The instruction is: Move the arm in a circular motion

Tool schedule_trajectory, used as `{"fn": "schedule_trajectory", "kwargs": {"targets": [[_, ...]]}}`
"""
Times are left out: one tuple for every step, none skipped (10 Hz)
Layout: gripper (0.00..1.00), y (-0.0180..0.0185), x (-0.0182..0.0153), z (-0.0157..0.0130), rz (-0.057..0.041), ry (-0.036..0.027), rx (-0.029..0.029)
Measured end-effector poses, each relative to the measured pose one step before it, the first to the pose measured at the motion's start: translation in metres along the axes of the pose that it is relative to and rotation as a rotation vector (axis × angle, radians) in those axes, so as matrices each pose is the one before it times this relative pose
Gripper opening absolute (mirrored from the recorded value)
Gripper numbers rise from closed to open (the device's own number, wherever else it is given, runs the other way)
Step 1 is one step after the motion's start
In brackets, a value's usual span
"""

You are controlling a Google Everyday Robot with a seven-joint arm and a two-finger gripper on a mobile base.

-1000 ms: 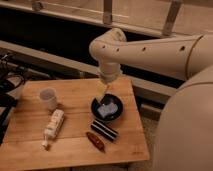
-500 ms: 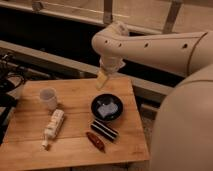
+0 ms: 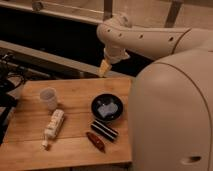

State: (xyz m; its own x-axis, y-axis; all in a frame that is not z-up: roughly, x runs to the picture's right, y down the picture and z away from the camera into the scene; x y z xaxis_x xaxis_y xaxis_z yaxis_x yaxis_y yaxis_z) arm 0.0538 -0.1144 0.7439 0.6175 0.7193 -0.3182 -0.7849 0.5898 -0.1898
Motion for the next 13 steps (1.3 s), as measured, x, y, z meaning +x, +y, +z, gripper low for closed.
{"fn": "schedule_trajectory", "kwargs": {"targets": [[1.00, 0.00207, 0.00407, 0.00072, -0.01338, 0.00687, 0.00107], [1.00, 0.00894, 0.00454, -0.00257, -0.01886, 0.00530, 0.00098], [1.00, 0.01367, 0.00355, -0.00379, -0.01004, 0.00360, -0.00005], [1.00, 0.01677, 0.00356, -0.00575, -0.01121, 0.00230, -0.00058], [1.00, 0.01463, 0.00304, -0.00428, -0.01377, 0.00249, -0.00195], [1.00, 0.01996, 0.00727, -0.00407, -0.02655, 0.00742, -0.00043], [1.00, 0.01518, 0.00738, -0.00432, -0.02237, 0.00528, 0.00148], [1.00, 0.01080, 0.00711, -0.00154, -0.01590, 0.00882, -0.00007], [1.00, 0.01250, 0.00622, -0.00181, -0.00320, 0.00480, -0.00271], [1.00, 0.00607, 0.00595, -0.00226, 0.00619, -0.00181, -0.00153], [1.00, 0.00067, 0.00670, 0.00106, 0.00612, 0.00484, -0.00058], [1.00, 0.00322, -0.00213, 0.00029, -0.01627, 0.00148, -0.00158], [1.00, 0.00492, -0.00599, 0.00043, -0.01477, -0.00203, -0.00303]]}}
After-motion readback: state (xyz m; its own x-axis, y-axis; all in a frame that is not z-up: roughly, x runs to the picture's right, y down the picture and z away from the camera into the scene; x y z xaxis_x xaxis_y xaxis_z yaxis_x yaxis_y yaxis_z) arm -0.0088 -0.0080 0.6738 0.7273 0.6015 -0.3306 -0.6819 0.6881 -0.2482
